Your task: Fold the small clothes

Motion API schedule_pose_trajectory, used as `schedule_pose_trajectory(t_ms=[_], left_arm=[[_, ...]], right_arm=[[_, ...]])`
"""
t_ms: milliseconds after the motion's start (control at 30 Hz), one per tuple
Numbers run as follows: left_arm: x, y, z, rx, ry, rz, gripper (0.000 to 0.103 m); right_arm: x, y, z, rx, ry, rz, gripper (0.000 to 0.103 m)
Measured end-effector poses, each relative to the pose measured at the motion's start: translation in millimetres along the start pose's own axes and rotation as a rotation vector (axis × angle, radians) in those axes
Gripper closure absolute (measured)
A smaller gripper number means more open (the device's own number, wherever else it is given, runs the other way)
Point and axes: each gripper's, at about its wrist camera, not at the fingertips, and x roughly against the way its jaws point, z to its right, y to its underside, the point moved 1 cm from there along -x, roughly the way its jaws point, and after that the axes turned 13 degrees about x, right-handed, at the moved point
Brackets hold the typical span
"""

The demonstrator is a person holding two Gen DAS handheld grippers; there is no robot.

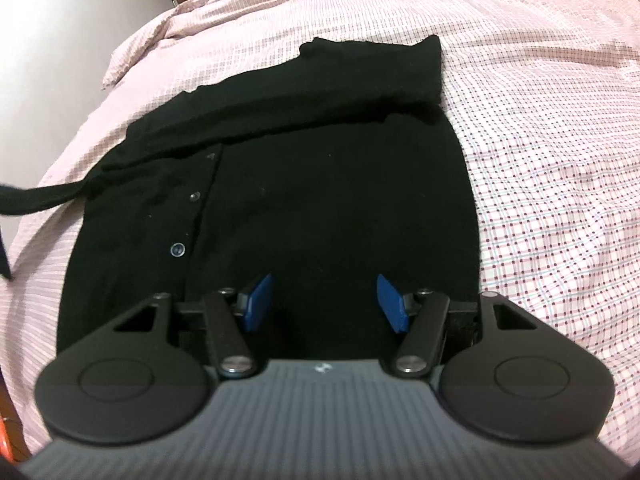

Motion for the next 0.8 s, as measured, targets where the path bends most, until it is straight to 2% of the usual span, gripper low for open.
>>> schedule_pose_trajectory(t_ms=[233,433,533,667,800], left_arm=[[12,12,95,-0.062,0.219,-0.048,0.091],[18,49,177,-0.102,0.366,-0.121,0.091],[17,77,217,-0.125,0.434,-0.185,0.091],[12,125,256,-0.163,0.483,-0.270,0.091],[1,177,280,-0.202,0.484,-0.365,0.091]], right_arm=[[4,-1,3,-0.019,-0.012,0.018,0.043],[10,0,10,-0.038,-0.010,0.036,0.043],[12,3,14,-0.051,-0.008,0.044,0.043],[13,5,21,-0.076,-0.002,0.046,0.043],[14,9,30,-0.101,-0.005,0.051,0.043]])
